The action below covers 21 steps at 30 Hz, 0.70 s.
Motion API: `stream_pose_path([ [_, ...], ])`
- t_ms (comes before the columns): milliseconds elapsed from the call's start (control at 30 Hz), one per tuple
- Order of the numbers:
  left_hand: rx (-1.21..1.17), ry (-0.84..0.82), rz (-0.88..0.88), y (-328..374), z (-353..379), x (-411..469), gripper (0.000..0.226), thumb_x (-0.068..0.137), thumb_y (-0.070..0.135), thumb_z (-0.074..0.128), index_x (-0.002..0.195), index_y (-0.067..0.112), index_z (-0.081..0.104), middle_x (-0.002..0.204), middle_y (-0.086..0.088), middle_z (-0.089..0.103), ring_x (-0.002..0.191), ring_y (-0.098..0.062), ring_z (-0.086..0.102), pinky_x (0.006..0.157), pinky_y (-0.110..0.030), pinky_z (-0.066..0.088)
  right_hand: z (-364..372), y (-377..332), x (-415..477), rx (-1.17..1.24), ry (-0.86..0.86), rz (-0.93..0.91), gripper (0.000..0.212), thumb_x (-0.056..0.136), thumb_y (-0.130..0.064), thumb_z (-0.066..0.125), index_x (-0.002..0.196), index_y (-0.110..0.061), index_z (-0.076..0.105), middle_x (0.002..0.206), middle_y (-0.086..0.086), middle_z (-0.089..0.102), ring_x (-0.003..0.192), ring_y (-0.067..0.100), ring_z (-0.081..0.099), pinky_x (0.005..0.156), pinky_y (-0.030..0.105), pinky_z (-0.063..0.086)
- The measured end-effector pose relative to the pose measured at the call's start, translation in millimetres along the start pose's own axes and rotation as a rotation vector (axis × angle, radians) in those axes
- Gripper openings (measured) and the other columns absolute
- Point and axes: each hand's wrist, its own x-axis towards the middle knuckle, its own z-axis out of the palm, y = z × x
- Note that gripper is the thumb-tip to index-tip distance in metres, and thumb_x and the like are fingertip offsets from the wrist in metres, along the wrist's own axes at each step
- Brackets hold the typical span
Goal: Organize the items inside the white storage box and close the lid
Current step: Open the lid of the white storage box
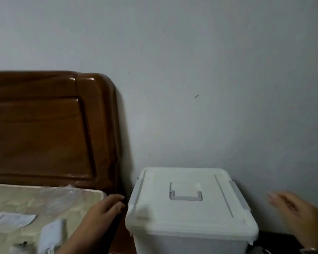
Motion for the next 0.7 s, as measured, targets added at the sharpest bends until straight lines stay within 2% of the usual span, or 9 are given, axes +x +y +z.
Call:
stream_pose_path([
  [100, 0.145, 0.225, 0.000, 4.2, 19.7, 34.9, 0.022, 0.096, 0.021, 0.052, 0.117, 0.022, 0.061, 0.110, 0.004, 0.066, 0.100, -0.013, 0.060, 0.082, -0.027, 0.047, 11.4, -2.6, 26.5, -0.027, 0.019, 0.059, 0.024, 0.083, -0.012, 0.069, 0.071, -0.031, 0.059, 0.073, -0.001, 0.069, 0.067, 0.008, 0.061, 0.059, -0.003, 0.038],
  [167, 0.184, 0.217, -0.045, 1.4, 38.1, 54.6, 0.036, 0.097, 0.023, 0.051, 0.131, 0.013, 0.053, 0.124, -0.006, 0.060, 0.109, -0.020, 0.057, 0.089, -0.032, 0.046, 24.6, -5.6, 35.9, -0.082, -0.045, 0.087, 0.025, 0.082, -0.010, 0.070, 0.071, -0.028, 0.058, 0.074, 0.001, 0.067, 0.062, 0.011, 0.061, 0.059, -0.001, 0.040],
  [233, 0.262, 0.146, -0.118, -8.6, 55.5, 69.0, 0.046, 0.098, 0.025, 0.049, 0.141, 0.008, 0.042, 0.137, -0.013, 0.049, 0.118, -0.027, 0.052, 0.096, -0.036, 0.043, 41.2, -6.9, 39.9, -0.153, -0.161, 0.160, 0.007, 0.084, -0.023, 0.068, 0.085, -0.020, 0.062, 0.090, 0.006, 0.070, 0.082, 0.023, 0.064, 0.072, 0.018, 0.048],
  [300, 0.319, 0.076, -0.194, -20.1, 70.8, 79.5, 0.051, 0.099, 0.027, 0.045, 0.144, 0.007, 0.034, 0.142, -0.018, 0.039, 0.124, -0.033, 0.046, 0.099, -0.039, 0.038, 55.3, 0.7, 43.4, -0.275, -0.305, 0.252, 0.036, 0.085, -0.039, 0.064, 0.109, -0.012, 0.060, 0.114, 0.010, 0.065, 0.101, 0.026, 0.061, 0.085, 0.031, 0.047],
  [400, 0.378, -0.001, -0.229, -34.6, 84.6, 86.6, 0.040, 0.099, 0.028, 0.043, 0.131, 0.004, 0.042, 0.133, -0.019, 0.042, 0.114, -0.033, 0.049, 0.086, -0.035, 0.037, 73.2, 1.4, 44.7, -0.349, -0.431, 0.321, 0.063, 0.085, -0.049, 0.060, 0.130, -0.007, 0.047, 0.132, 0.014, 0.054, 0.117, 0.029, 0.054, 0.096, 0.036, 0.043],
  [467, 0.440, -0.016, -0.199, -39.7, 90.0, 90.2, 0.026, 0.098, 0.029, 0.041, 0.107, 0.006, 0.051, 0.115, -0.014, 0.053, 0.089, -0.024, 0.055, 0.075, -0.033, 0.039, 83.9, 4.0, 44.5, -0.381, -0.465, 0.324, 0.062, 0.086, -0.049, 0.059, 0.127, -0.005, 0.045, 0.129, 0.017, 0.055, 0.115, 0.032, 0.055, 0.094, 0.036, 0.044],
  [533, 0.501, 0.017, -0.182, -41.6, 92.8, 95.5, 0.027, 0.099, 0.028, 0.038, 0.095, 0.006, 0.053, 0.102, -0.013, 0.060, 0.077, -0.019, 0.054, 0.071, -0.033, 0.041, 93.4, 5.4, 43.9, -0.422, -0.494, 0.323, 0.061, 0.086, -0.049, 0.058, 0.124, -0.004, 0.043, 0.125, 0.019, 0.057, 0.111, 0.034, 0.056, 0.091, 0.038, 0.046],
  [600, 0.534, 0.033, -0.189, -41.8, 96.1, 101.6, 0.032, 0.101, 0.028, 0.035, 0.100, 0.002, 0.053, 0.100, -0.016, 0.064, 0.081, -0.027, 0.058, 0.071, -0.034, 0.041, 101.9, 6.4, 44.5, -0.434, -0.493, 0.320, 0.063, 0.087, -0.047, 0.059, 0.127, -0.002, 0.039, 0.127, 0.021, 0.054, 0.112, 0.035, 0.055, 0.091, 0.038, 0.045],
  [700, 0.578, 0.021, -0.215, -43.6, 102.3, 109.6, 0.041, 0.104, 0.028, 0.028, 0.113, -0.007, 0.047, 0.107, -0.024, 0.063, 0.098, -0.039, 0.062, 0.076, -0.039, 0.044, 113.5, 10.4, 48.8, -0.464, -0.472, 0.334, 0.065, 0.089, -0.046, 0.056, 0.129, 0.002, 0.036, 0.131, 0.024, 0.050, 0.117, 0.037, 0.052, 0.096, 0.039, 0.042],
])
